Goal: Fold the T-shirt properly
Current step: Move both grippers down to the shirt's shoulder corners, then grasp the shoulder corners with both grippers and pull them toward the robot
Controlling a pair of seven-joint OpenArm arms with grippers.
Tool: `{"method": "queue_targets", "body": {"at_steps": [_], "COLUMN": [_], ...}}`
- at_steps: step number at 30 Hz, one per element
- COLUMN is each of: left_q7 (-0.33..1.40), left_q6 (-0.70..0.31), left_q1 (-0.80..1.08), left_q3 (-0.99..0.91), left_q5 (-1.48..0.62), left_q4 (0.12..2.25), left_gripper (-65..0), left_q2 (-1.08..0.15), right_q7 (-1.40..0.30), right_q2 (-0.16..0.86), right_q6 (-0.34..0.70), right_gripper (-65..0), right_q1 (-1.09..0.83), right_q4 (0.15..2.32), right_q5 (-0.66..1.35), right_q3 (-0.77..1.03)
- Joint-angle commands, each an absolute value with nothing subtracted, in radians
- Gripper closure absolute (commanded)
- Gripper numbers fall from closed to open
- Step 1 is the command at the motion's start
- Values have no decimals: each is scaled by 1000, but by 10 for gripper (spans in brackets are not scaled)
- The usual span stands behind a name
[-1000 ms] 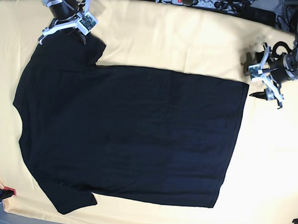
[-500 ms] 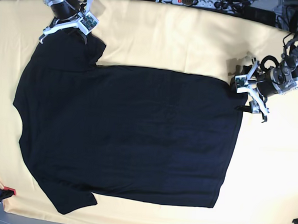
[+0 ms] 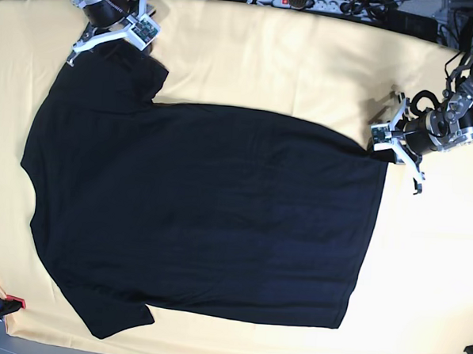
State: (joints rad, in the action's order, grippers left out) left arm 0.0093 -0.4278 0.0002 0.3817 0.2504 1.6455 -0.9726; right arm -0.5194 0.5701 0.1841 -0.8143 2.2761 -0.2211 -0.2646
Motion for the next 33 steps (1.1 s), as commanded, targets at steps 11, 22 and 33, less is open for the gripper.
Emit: {"method": "queue_targets", "body": {"at_steps": [11,22,33], "left_q7": [1,1,0], "left_q6": [-418,-418,-444], "left_q1": [-14,-14,-14], "left_q3": [373,373,373], "left_q5": [242,242,226], "left_q4": [1656,1656,1691], "left_gripper": [0,0,0], "left_q2": [-995,-995,-1012], "right_q7": [-528,-540,-625], "right_q2": [579,580,586], "right_q6": [190,96,-95], "right_gripper": [-364,-344,0], "right_q1": [-818,-781,-781], "right_q4": [2241,2041,2052], "right_q5": [-260,-383,-607], "right_q3": [-260,-260,-260]}}
